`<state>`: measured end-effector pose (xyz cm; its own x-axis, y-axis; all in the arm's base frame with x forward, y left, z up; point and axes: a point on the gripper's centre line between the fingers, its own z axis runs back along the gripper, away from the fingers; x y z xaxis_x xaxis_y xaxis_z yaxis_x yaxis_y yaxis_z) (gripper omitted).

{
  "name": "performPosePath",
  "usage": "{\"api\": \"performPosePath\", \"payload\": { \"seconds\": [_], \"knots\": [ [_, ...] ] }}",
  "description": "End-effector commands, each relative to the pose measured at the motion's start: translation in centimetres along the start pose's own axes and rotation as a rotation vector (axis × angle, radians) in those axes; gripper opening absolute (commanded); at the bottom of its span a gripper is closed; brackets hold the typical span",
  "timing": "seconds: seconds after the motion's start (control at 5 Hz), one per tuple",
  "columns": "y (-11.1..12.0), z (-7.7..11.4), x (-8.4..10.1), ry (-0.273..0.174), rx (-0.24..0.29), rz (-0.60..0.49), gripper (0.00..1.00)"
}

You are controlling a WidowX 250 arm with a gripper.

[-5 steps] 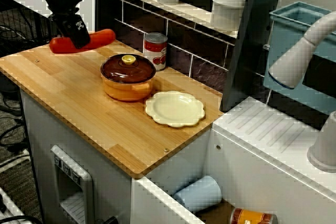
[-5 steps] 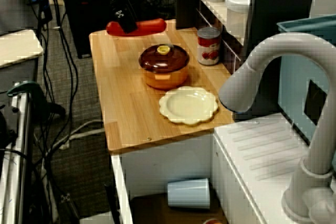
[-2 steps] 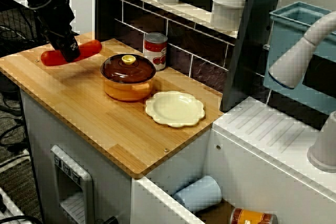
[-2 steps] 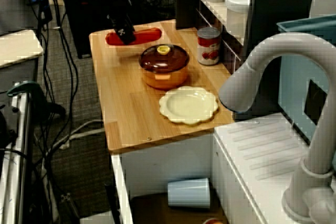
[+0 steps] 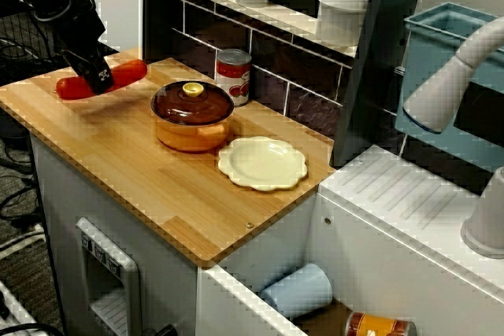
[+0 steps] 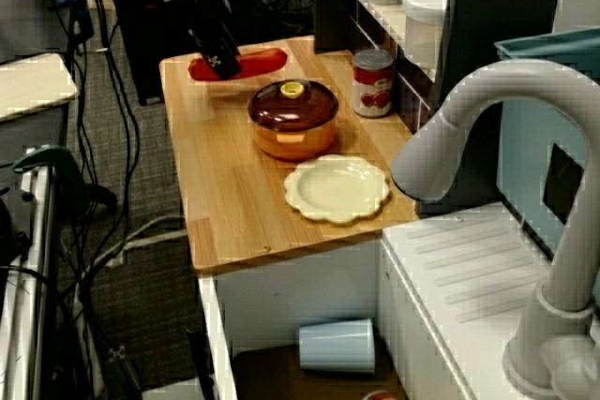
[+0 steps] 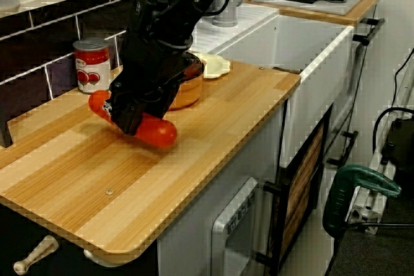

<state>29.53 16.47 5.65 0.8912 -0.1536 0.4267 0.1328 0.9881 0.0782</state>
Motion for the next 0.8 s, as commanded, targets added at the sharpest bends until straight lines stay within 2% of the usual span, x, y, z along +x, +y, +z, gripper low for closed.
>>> {"api": "performPosePath", "payload": {
  "seconds": [0.0,0.2,0.6],
  "knots": [
    [0.46,1.27,0.93,-0.002,0.024,-0.011,1.00],
    [0.33,1.21,1.01,0.012,0.008,-0.017,1.00],
    [0.42,1.87,1.57,0.031,-0.073,-0.004,1.00]
  ]
}}
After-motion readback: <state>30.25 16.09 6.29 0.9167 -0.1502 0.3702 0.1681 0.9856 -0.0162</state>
